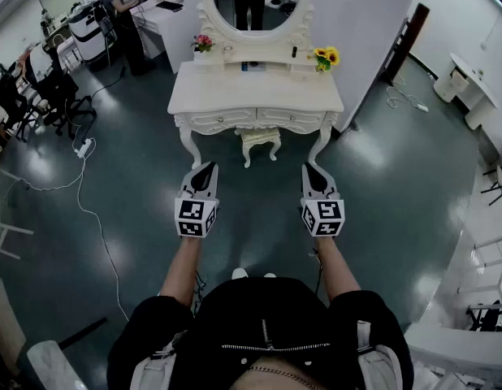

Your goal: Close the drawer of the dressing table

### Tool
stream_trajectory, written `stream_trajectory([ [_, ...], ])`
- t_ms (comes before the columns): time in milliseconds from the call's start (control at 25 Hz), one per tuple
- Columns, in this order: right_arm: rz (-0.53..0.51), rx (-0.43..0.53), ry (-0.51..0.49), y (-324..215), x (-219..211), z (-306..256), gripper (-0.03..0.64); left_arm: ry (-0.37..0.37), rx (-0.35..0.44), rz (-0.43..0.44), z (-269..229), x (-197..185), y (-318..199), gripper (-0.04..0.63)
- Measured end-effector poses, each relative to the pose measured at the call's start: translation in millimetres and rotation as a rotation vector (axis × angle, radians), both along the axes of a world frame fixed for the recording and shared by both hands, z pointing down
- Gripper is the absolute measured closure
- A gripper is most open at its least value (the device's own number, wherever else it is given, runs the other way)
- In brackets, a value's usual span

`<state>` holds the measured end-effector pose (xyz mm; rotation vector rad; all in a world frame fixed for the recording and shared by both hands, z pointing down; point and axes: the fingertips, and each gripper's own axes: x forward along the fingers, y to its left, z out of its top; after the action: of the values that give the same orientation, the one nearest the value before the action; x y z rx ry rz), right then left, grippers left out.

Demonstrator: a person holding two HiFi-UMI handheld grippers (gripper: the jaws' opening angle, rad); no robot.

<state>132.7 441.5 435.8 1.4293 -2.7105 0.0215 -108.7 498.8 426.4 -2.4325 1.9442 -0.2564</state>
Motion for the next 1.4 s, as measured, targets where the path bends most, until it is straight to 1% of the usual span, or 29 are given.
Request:
stream_trajectory([
  [160,0.002,0.015,-0.022,-8.4,-6.1,-0.5,0.614,0.006,0.005,0.006,4.2,-5.3,-10.5,0.574],
  [440,0.018,0.028,-0.002,-18.3,-28.0,-0.9,0.612,0.019,0.0,0.021,6.9,-22.1,-23.6,0.574],
  [720,0.027,0.007,-0.004,-21.8,-55.1,4.8,0.612,0.035,0.002,0.044,11.6,-44.8,-34.6,0.574],
  [960,0.046,-0.016,-0.012,-35.9,-73.4,10.1,0.612,0.042,-0.023,0.059,21.0,-60.9,-52.1,0.574],
  [1200,0.041,-0.031,-0.014,-74.3,-85.2,20.8,0.612,0.037,-0.037,0.058,29.9,-69.2,-91.7,0.574],
  [1400,0.018,-0.03,-0.013,-126.8,-88.2,19.3,0.612,0.032,-0.04,0.041,25.8,-68.6,-137.0,0.574],
])
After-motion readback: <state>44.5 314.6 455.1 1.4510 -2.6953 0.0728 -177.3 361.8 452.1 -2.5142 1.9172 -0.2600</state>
